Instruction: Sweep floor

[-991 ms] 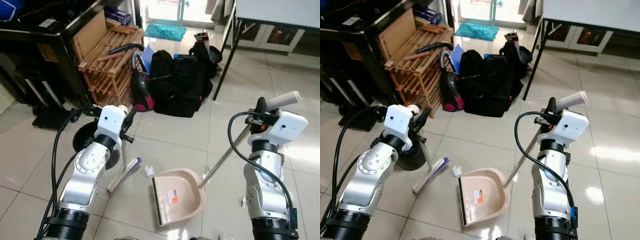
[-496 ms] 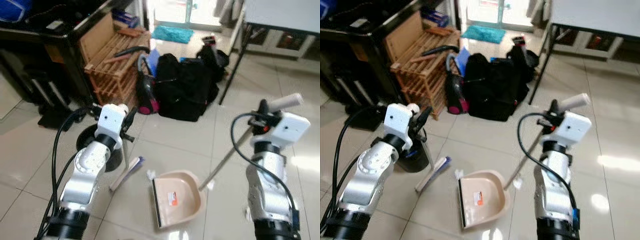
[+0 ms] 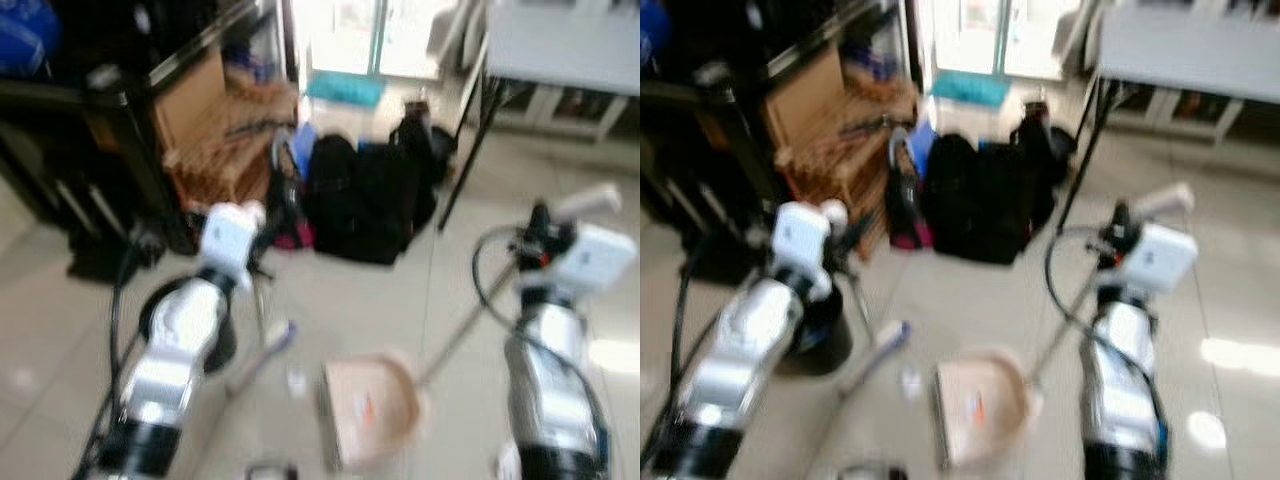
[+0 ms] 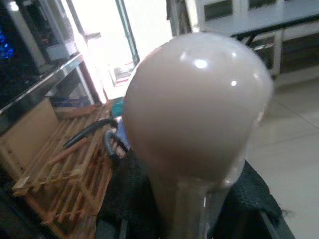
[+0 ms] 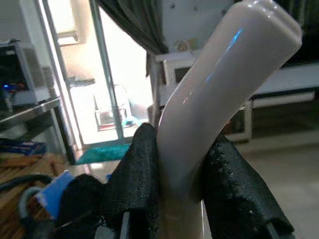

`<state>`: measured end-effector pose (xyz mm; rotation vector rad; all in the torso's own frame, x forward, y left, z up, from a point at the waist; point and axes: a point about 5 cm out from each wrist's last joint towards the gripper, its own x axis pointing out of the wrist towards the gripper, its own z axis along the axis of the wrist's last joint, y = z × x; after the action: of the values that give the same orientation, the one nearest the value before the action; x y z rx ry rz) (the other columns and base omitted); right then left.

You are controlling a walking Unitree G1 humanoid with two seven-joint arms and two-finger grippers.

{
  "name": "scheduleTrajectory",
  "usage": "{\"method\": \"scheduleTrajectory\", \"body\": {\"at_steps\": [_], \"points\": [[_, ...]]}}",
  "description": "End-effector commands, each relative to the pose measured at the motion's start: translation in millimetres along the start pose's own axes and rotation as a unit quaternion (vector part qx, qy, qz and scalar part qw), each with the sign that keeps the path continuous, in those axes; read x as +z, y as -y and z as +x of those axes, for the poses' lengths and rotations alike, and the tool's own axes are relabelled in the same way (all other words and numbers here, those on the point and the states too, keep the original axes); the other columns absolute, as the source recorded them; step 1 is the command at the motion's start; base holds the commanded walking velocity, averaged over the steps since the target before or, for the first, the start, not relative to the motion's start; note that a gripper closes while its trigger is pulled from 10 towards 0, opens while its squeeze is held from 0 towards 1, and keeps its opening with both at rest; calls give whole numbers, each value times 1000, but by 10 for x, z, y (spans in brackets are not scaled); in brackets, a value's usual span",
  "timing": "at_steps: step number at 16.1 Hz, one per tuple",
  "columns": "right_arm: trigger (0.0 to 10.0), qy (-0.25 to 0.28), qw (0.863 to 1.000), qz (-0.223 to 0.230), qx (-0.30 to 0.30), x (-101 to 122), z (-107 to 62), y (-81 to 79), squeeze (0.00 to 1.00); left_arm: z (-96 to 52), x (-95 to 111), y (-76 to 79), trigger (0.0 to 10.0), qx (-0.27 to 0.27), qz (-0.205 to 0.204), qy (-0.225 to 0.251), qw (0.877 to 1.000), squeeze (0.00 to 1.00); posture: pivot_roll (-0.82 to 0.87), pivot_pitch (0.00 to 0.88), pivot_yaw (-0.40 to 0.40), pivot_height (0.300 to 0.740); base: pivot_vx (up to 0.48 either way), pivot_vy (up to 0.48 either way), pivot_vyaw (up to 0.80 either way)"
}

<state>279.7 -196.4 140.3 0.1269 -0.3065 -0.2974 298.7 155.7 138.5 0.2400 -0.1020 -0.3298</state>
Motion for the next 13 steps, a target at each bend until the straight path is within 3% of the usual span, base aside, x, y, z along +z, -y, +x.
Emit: {"method": "scheduleTrajectory", "body": {"at_steps": [1,5,13], "points": [[10000,16,1000,7,-1,75,25,9,0,34,115,-3,10000,-1,14,25,1000,0,-20,80,42,740,442,0,0],[10000,13,1000,5,-5,65,12,33,0,31,100,31,10000,-13,10,20,1000,0,-20,72,44,740,393,0,0],[10000,7,1000,0,-25,83,-23,138,0,31,32,69,10000,-22,13,3,1000,0,-32,81,55,740,0,0,0]]}}
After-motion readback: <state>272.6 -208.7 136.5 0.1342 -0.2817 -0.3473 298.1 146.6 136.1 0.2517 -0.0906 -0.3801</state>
